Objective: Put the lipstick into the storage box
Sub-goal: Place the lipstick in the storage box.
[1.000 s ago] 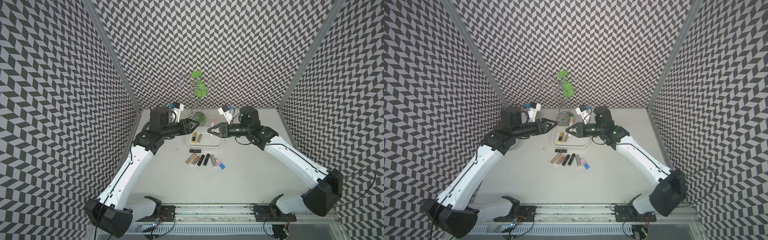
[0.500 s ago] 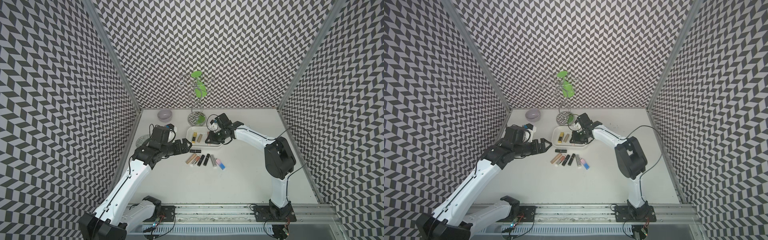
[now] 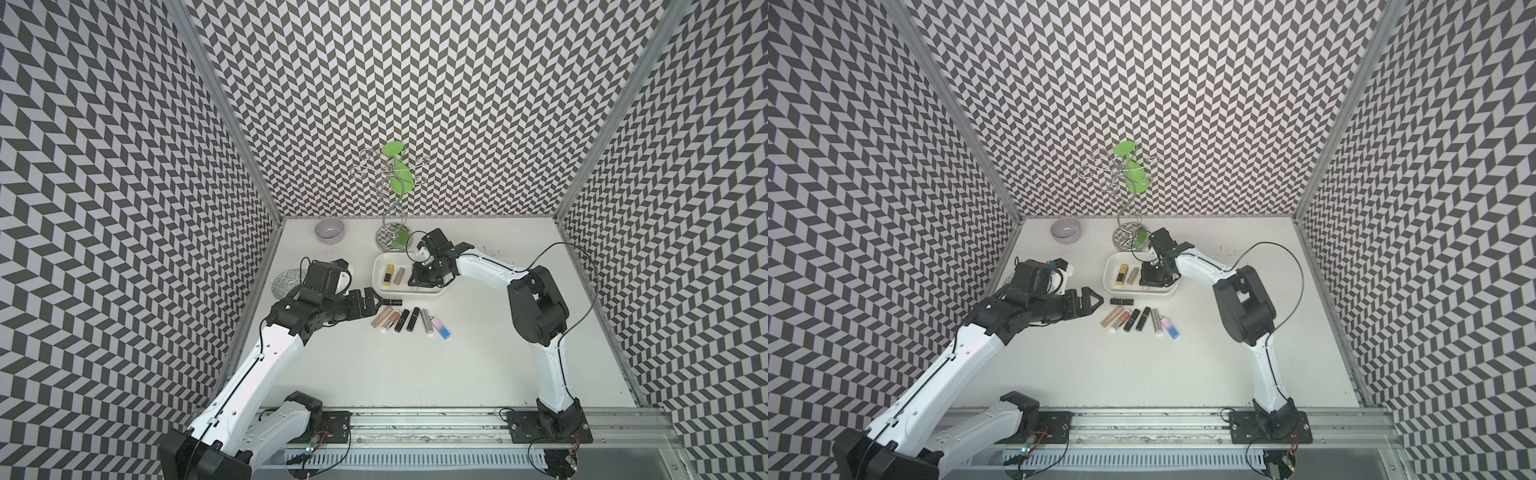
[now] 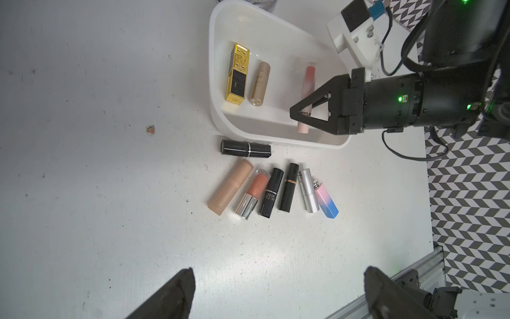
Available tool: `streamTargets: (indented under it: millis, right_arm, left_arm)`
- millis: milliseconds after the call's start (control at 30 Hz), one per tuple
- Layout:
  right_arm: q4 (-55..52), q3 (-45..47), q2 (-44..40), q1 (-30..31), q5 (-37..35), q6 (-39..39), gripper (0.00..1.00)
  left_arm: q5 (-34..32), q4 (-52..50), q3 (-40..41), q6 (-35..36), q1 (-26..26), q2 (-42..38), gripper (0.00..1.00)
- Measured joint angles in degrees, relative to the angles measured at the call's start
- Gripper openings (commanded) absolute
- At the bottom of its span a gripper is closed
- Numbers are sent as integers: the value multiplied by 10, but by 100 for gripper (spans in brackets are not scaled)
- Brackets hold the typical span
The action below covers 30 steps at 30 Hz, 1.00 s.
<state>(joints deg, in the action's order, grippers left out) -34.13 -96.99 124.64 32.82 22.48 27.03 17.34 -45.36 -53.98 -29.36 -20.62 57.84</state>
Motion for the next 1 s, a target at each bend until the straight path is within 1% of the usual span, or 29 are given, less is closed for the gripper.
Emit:
streamTargets:
  millis: [300,500,600,667,733,867,1000]
  right_arm:
    - [19,-14,28,-4,1,16,15]
    - [28,-40,61,-4,3,21,26]
    - [30,-49,70,-4,6,24,34]
    - [31,-53,70,-5,7,26,41]
    - [32,-56,70,-5,8,28,45]
    - [33,-58,70,-5,9,28,48]
    - [33,-58,70,-5,9,27,48]
  left_arm:
    - [15,-1,12,4,0,-3,99]
    - [23,-2,17,11,0,-4,99]
    - [25,-2,17,14,0,-3,99]
    - [27,-2,17,15,0,-3,99]
    - [29,-2,17,15,0,0,99]
    - [31,-2,17,16,0,5,99]
    - [31,-6,17,15,0,6,99]
